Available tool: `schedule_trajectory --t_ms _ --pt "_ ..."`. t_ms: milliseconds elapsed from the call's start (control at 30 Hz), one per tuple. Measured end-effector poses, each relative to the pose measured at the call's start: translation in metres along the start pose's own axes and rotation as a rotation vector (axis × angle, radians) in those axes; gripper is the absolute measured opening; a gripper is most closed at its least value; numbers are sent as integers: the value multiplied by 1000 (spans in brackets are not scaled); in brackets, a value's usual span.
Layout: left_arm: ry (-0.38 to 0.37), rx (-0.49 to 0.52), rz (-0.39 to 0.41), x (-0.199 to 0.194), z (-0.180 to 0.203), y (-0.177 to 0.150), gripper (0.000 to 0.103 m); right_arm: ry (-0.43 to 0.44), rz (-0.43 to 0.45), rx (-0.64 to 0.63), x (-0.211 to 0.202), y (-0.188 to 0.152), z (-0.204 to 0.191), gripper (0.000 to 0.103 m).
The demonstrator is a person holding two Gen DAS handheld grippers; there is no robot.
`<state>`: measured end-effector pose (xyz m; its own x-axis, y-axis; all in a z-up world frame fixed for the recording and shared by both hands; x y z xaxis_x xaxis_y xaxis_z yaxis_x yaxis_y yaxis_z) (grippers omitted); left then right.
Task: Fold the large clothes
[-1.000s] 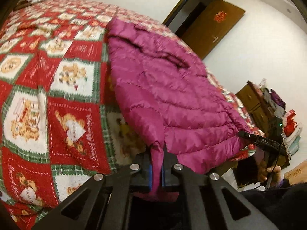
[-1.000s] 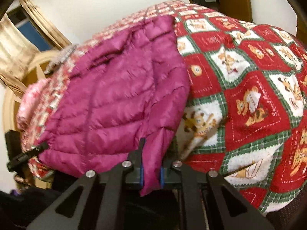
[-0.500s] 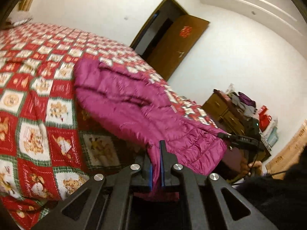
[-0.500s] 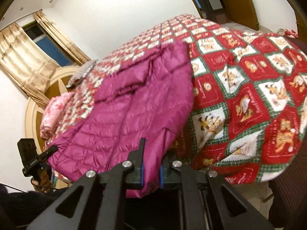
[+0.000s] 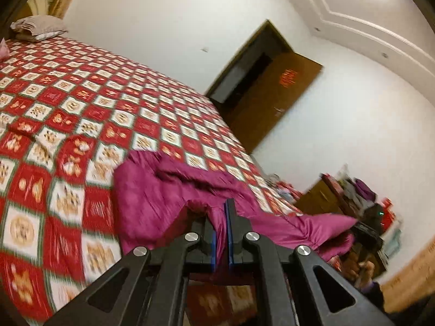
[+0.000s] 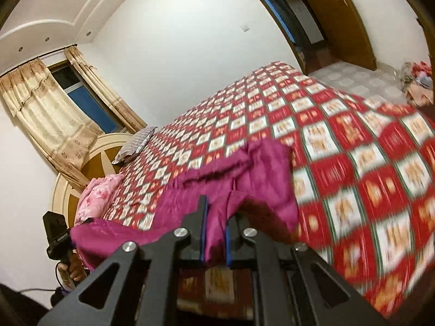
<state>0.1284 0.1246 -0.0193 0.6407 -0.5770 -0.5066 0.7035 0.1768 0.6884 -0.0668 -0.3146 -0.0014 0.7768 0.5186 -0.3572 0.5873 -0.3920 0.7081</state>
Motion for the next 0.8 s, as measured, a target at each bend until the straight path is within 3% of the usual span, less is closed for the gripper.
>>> schedule_trajectory --t_ms 167,333,600,800 --pt "118 -51 -29 53 -24 31 5 -41 1 -20 57 48 10 13" --pt "213 -77 -80 102 -49 45 5 -89 -22 21 112 68 42 13" --pt "339 -136 -195 190 -95 38 5 -197 -88 88 189 68 104 13" --pt "360 -130 -223 214 -103 37 5 -235 -122 149 219 58 138 13"
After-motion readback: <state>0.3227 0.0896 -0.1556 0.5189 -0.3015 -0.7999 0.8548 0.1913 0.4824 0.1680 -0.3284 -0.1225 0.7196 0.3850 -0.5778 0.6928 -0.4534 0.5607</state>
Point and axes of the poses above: each gripper's, at about its wrist camera, not at the fingertips, and x roughly the way its jaws point, z to its right, y to its top, the point moved 5 cm from there along x, roughly the way its jaws point, and after that the axes turned 9 degrees about y, right-handed, at the moved point
